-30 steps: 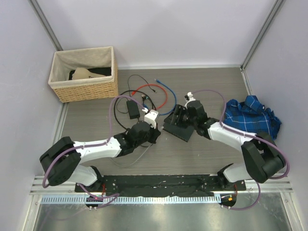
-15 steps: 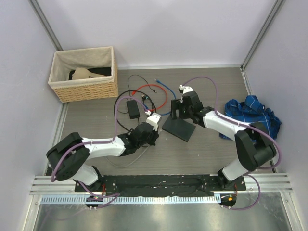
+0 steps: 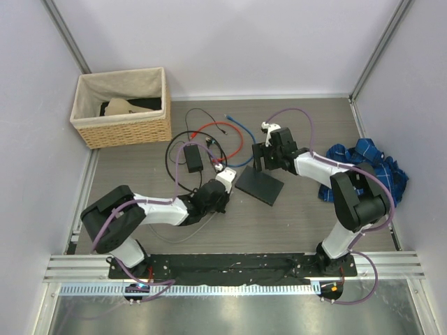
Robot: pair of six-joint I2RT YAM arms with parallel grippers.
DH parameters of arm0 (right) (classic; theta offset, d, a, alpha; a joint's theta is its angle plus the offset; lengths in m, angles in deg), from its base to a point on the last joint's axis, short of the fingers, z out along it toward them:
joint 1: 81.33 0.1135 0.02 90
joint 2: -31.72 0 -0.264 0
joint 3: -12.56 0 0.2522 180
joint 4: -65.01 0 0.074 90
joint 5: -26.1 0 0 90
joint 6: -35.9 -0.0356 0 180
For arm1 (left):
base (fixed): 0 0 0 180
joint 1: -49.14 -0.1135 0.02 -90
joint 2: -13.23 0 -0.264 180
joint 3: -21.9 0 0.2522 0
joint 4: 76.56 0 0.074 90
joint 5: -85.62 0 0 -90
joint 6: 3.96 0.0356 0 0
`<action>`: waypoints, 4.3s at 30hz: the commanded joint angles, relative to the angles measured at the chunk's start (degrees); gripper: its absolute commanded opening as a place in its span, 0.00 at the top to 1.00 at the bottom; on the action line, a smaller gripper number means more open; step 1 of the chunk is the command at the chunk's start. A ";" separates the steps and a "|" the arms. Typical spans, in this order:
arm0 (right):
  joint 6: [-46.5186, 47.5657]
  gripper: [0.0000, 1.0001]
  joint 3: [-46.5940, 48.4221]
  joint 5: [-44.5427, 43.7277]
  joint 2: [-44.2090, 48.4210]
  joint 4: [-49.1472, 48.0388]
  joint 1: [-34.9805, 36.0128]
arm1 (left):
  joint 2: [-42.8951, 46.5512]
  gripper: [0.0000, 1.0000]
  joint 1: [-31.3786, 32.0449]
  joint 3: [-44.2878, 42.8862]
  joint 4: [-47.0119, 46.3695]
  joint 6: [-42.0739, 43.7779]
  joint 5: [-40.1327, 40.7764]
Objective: Insert the plug into the switch port
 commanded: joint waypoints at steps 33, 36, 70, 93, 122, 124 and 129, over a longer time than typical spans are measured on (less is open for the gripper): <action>0.39 0.16 -0.66 11.22 -5.02 -8.57 -2.46 | -5.96 1.00 0.19 -7.16 -3.78 -1.39 4.50; 0.31 0.16 -0.48 11.31 -5.03 -8.39 -2.46 | -5.96 1.00 0.19 -7.69 -3.69 -1.30 3.53; -2.50 0.22 -4.17 25.19 -5.73 -1.89 -1.76 | -10.44 1.00 1.33 -12.70 -7.37 4.06 5.82; -0.66 0.25 -3.74 37.15 -8.10 6.37 -0.53 | -10.53 1.00 -2.09 -16.04 -13.62 14.61 -0.42; 2.50 0.24 0.40 40.49 -12.41 8.66 1.49 | -8.94 1.00 -3.33 -17.26 -14.94 14.26 -6.76; 2.42 0.24 0.13 40.14 -12.67 8.92 2.46 | -10.34 1.00 -3.33 -17.79 -15.90 12.77 -5.27; 2.59 0.24 -0.83 42.59 -13.11 9.01 3.87 | -11.94 1.00 -2.80 -18.41 -19.07 14.08 -5.35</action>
